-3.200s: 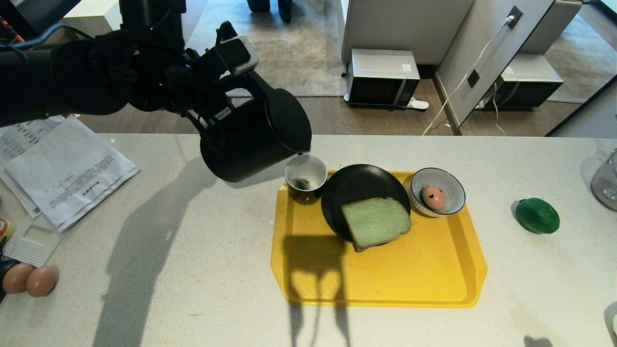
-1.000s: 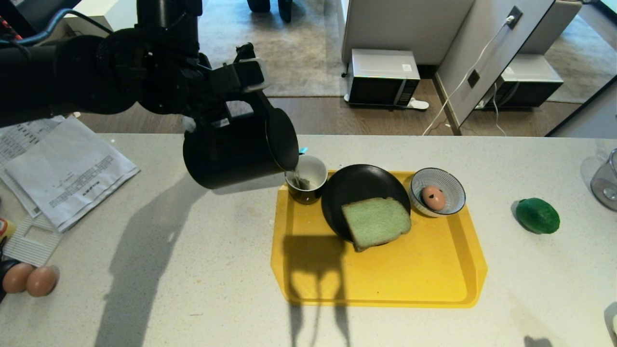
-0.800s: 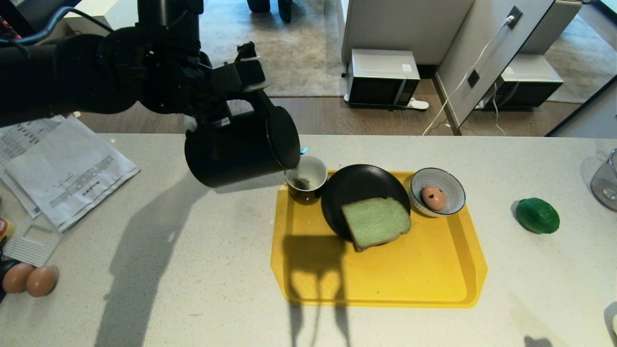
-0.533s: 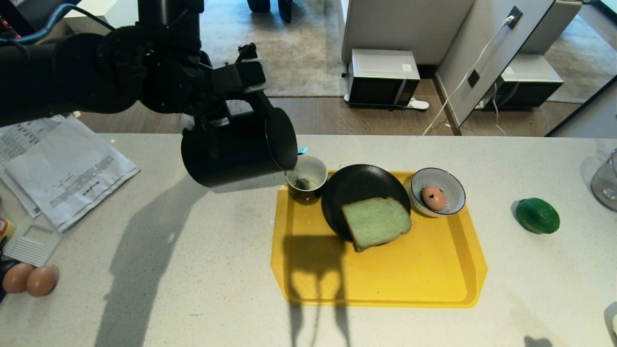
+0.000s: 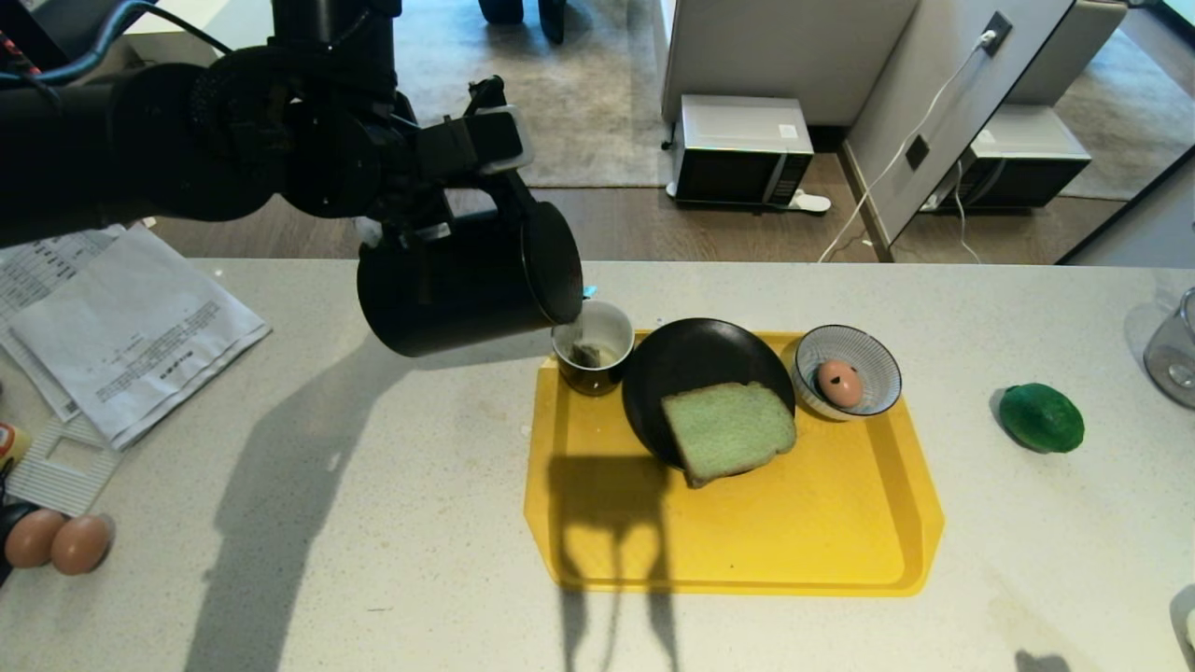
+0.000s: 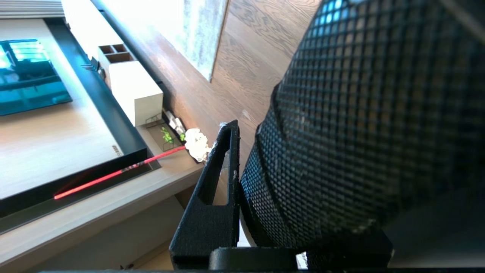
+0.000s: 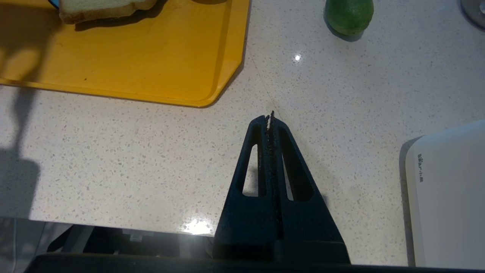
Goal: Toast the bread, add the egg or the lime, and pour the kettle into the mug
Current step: Pour water into a cup
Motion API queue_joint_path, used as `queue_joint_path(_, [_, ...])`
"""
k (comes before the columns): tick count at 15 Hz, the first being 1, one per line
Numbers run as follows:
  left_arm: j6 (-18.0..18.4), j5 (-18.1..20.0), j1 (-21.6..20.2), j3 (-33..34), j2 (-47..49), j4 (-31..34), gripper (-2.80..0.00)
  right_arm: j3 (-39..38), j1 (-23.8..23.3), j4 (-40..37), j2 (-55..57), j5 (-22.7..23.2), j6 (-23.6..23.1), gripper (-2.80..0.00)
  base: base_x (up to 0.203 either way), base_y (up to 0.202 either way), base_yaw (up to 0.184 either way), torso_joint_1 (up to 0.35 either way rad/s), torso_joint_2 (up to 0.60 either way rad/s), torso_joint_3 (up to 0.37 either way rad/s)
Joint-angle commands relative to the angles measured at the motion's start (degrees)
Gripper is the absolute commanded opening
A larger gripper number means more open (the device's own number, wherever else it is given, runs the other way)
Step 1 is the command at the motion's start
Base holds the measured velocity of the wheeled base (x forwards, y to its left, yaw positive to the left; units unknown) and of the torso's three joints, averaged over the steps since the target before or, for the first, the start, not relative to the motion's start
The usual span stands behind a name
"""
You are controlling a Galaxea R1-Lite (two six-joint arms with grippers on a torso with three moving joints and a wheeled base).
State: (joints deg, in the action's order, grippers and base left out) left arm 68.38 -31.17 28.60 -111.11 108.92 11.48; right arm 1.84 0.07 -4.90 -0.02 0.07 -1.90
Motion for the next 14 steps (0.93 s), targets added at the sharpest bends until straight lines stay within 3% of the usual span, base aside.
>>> queue_joint_path(1, [0.35, -0.46, 0.12, 0.01, 0.06, 0.12, -2.80, 0.00, 0.01, -0.02, 0.02, 0.01, -0.03, -2.80, 0.000, 0.000, 0.000, 0.000, 0.00, 0.000])
queue_joint_path(14, [0.53, -1.37, 1.81, -0.08, -0.64, -3.95, -2.80, 0.00, 0.01, -0.02, 0.02, 0.01, -0.03, -2.80, 0.000, 0.000, 0.000, 0.000, 0.00, 0.000])
